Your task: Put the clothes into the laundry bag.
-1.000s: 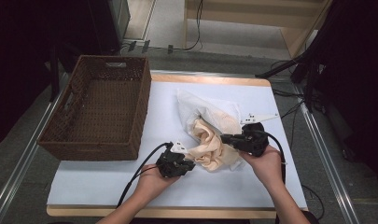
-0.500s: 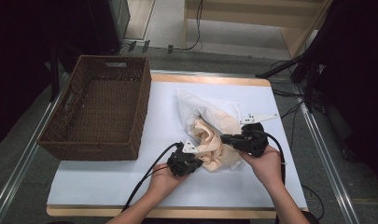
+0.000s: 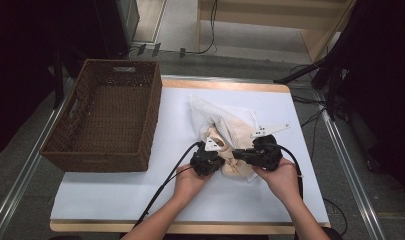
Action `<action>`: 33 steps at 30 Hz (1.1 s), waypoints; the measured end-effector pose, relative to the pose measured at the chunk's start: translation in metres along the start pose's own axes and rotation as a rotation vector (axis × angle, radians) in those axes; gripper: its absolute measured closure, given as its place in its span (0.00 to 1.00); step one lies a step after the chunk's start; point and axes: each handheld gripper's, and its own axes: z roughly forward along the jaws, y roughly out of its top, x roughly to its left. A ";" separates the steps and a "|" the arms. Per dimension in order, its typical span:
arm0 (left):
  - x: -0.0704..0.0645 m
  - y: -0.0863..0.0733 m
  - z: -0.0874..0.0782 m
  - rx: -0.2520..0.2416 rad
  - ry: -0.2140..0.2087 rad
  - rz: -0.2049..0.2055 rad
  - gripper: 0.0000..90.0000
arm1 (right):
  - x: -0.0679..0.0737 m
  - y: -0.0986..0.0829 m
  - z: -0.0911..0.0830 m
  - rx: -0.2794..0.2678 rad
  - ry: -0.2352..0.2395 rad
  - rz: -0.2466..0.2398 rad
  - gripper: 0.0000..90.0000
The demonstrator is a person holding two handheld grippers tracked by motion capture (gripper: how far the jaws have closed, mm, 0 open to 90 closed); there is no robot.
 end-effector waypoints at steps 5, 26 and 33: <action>-0.002 0.009 -0.006 -0.038 0.000 0.010 1.00 | 0.007 0.002 -0.002 -0.014 0.047 -0.018 1.00; -0.014 0.055 -0.004 -0.014 0.015 0.114 1.00 | 0.004 0.006 -0.025 -0.110 0.064 0.028 0.99; -0.004 0.072 0.012 0.004 0.032 0.103 1.00 | -0.004 0.002 -0.024 -0.088 0.023 0.044 0.99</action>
